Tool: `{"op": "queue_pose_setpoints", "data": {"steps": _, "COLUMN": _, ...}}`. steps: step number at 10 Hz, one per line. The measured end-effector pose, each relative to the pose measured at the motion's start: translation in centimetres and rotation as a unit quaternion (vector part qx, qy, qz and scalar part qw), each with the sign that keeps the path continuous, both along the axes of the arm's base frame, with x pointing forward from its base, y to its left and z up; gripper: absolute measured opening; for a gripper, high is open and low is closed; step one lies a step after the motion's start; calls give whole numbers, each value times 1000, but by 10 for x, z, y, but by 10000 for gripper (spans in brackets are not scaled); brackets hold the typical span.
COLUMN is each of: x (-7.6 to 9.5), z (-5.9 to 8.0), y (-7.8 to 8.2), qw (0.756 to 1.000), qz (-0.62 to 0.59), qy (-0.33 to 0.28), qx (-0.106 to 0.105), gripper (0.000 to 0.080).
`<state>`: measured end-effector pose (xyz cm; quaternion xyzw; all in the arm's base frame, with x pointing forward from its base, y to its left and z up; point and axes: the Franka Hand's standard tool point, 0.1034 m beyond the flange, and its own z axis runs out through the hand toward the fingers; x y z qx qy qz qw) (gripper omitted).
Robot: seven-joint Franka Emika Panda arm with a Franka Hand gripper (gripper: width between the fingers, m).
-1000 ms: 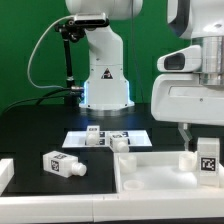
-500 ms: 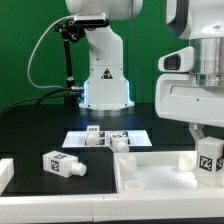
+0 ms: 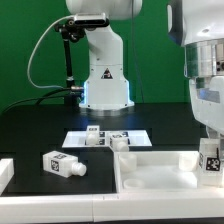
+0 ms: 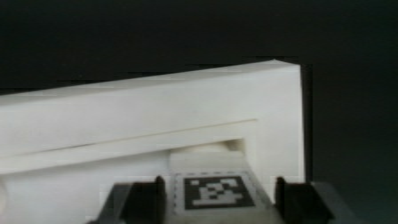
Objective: Assemble one leg
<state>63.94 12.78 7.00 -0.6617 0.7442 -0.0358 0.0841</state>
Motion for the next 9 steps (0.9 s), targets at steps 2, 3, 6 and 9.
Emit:
{"op": "queue_pose_setpoints", "data": {"steps": 2, "x": 0, "z": 0, "y": 0, "qw": 1000, "qz": 11, "qy": 0, "qx": -2, "gripper": 290}}
{"op": "queue_pose_setpoints", "data": {"steps": 3, "x": 0, "z": 0, "y": -2, "qw": 998, "qz": 54, "qy": -1, "qx": -11, "gripper": 290}}
{"op": "queue_pose_setpoints", "data": {"steps": 6, "x": -2, "z": 1, "y": -14, "qw": 956, "qz": 290, "qy": -2, "qx": -43, "gripper": 575}}
{"op": "queue_pose_setpoints", "data": {"steps": 9, "x": -2, "z": 0, "y": -16, "qw": 927, "qz": 371, "qy": -5, "qx": -58, "gripper": 645}}
